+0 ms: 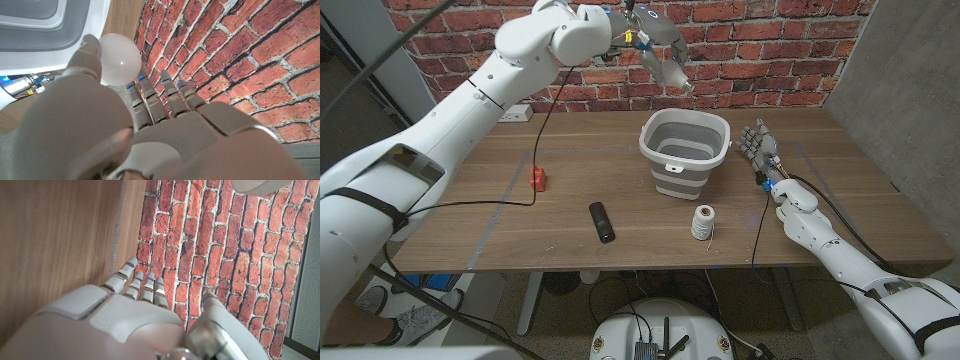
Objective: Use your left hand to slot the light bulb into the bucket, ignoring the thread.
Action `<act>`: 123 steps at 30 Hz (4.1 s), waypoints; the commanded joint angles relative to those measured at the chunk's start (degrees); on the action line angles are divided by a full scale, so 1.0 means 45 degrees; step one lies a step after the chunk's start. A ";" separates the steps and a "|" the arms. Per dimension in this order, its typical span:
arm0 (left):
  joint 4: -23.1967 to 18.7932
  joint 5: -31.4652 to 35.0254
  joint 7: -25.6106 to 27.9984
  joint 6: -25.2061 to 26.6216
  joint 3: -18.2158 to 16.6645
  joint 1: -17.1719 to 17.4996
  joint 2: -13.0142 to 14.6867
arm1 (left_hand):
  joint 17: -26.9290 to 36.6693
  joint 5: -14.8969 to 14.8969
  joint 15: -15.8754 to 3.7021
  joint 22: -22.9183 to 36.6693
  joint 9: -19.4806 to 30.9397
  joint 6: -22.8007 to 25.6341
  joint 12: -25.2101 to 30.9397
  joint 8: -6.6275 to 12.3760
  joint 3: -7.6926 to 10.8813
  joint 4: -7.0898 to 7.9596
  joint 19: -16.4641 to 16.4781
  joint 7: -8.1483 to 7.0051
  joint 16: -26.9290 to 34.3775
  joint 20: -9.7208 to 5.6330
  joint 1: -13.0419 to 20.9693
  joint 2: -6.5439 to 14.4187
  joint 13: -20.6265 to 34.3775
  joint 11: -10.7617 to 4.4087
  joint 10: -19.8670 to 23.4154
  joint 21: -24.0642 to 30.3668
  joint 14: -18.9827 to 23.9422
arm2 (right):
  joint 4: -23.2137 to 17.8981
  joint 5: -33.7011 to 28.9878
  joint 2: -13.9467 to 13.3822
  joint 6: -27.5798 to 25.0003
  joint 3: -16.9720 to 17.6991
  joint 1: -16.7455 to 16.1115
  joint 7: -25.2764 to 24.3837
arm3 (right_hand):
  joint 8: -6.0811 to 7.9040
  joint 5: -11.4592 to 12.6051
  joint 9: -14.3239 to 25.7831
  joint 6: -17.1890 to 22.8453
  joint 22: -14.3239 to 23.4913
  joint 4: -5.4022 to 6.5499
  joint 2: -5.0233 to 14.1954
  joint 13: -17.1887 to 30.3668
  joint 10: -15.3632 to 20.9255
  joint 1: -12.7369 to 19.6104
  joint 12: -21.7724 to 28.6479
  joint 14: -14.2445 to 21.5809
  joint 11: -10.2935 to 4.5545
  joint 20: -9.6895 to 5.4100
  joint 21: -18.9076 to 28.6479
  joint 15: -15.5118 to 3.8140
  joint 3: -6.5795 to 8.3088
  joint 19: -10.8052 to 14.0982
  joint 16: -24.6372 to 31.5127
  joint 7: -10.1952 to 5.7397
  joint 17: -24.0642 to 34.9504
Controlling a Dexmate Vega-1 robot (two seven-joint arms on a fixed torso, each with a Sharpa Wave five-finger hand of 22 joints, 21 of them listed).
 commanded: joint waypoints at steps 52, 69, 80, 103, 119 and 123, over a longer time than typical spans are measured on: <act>0.2013 -0.1236 -0.0482 0.0721 0.2297 0.0596 -0.1143 | -0.0074 0.0134 -0.1917 0.0004 -0.0113 0.0318 -0.0526 -0.0545 -0.0134 0.0001 -0.0485 0.0007 -0.0425 0.0058 -0.0631 0.0655 0.0894 -0.0551 0.0152 -0.0040 -0.0532 | -0.0083 0.0105 -0.0204 -0.0054 0.0188 -0.0257 -0.0141 | 0.0038 0.0112 0.0059 0.0238 0.0043 0.0010 0.0575 0.0010 0.0107 0.0004 0.0078 -0.0080 0.0033 0.0042 -0.0092 -0.0099 -0.0113 0.0126 0.0146 0.0024 -0.0049; 0.2475 -0.1510 -0.0296 0.0645 0.2590 0.0869 -0.1449 | -0.0009 0.0241 -0.2116 -0.0020 -0.0108 0.0456 -0.0689 -0.0761 0.0084 -0.0086 0.0029 0.0215 -0.0157 -0.1027 -0.0608 0.0810 0.1033 -0.0552 0.0068 0.0091 0.0393 | -0.0635 0.0167 -0.0365 -0.0126 0.0277 -0.0688 -0.0368 | 0.0035 0.0111 0.0060 0.0254 0.0043 0.0006 0.0588 0.0011 0.0139 0.0014 0.0090 -0.0069 0.0044 0.0041 -0.0100 -0.0073 -0.0126 0.0145 0.0160 0.0012 -0.0065; 0.2746 -0.1678 -0.0562 0.0858 0.2865 0.0934 -0.1627 | 0.0034 0.0291 -0.2238 -0.0040 -0.0091 0.0563 -0.0737 -0.0854 0.0215 -0.0145 0.0586 0.0326 -0.0025 -0.1702 -0.0509 0.0829 0.1126 -0.0535 0.0032 0.0146 0.1106 | -0.0766 0.0234 -0.0397 -0.0146 0.0312 -0.0842 -0.0382 | 0.0034 0.0110 0.0061 0.0261 0.0043 0.0007 0.0593 0.0011 0.0134 0.0016 0.0087 -0.0082 0.0049 0.0061 -0.0107 -0.0066 -0.0133 0.0141 0.0159 0.0002 -0.0071; 0.3246 -0.1529 -0.0920 0.1302 0.3490 0.0835 -0.1938 | 0.0173 0.0241 -0.2126 0.0190 -0.0054 0.0162 -0.0989 -0.1379 0.0047 -0.0075 0.2820 0.0432 -0.0305 -0.1710 -0.0647 0.0783 0.1322 -0.0469 -0.0402 0.0734 0.1047 | -0.0831 0.0295 -0.0382 -0.0132 0.0311 -0.0966 -0.0322 | 0.0029 0.0110 0.0062 0.0270 0.0044 0.0009 0.0604 0.0012 0.0127 0.0022 0.0084 -0.0100 0.0049 0.0117 -0.0108 -0.0052 -0.0146 0.0163 0.0160 0.0014 -0.0089; 0.2709 -0.1758 -0.2310 0.1995 0.3539 0.0423 -0.1860 | 0.0063 0.0071 -0.1508 0.0172 -0.0152 -0.3262 -0.2540 -0.3632 -0.0623 0.0112 0.1641 0.0660 -0.1118 -0.1333 -0.2188 0.0375 0.0630 0.0089 -0.5059 0.0138 -0.1214 | -0.0627 0.0293 -0.0334 -0.0123 0.0251 -0.0792 -0.0109 | 0.0032 0.0110 0.0062 0.0286 0.0046 0.0017 0.0607 0.0013 0.0131 0.0019 0.0085 -0.0105 0.0058 0.0178 -0.0110 -0.0035 -0.0155 0.0174 0.0162 0.0006 -0.0102; 0.2704 -0.1883 -0.2637 0.2033 0.3568 0.0293 -0.1861 | -0.0089 0.0001 -0.1249 0.0154 -0.0174 -0.3630 -0.2574 -0.3989 -0.0734 0.0103 0.1381 0.0793 -0.1214 -0.1228 -0.2386 0.0261 0.0344 0.0284 -0.5869 0.0078 -0.1772 | -0.0583 0.0292 -0.0322 -0.0117 0.0242 -0.0758 -0.0072 | 0.0029 0.0110 0.0062 0.0282 0.0046 0.0017 0.0608 0.0013 0.0126 0.0021 0.0083 -0.0110 0.0057 0.0188 -0.0112 -0.0022 -0.0155 0.0173 0.0159 -0.0003 -0.0109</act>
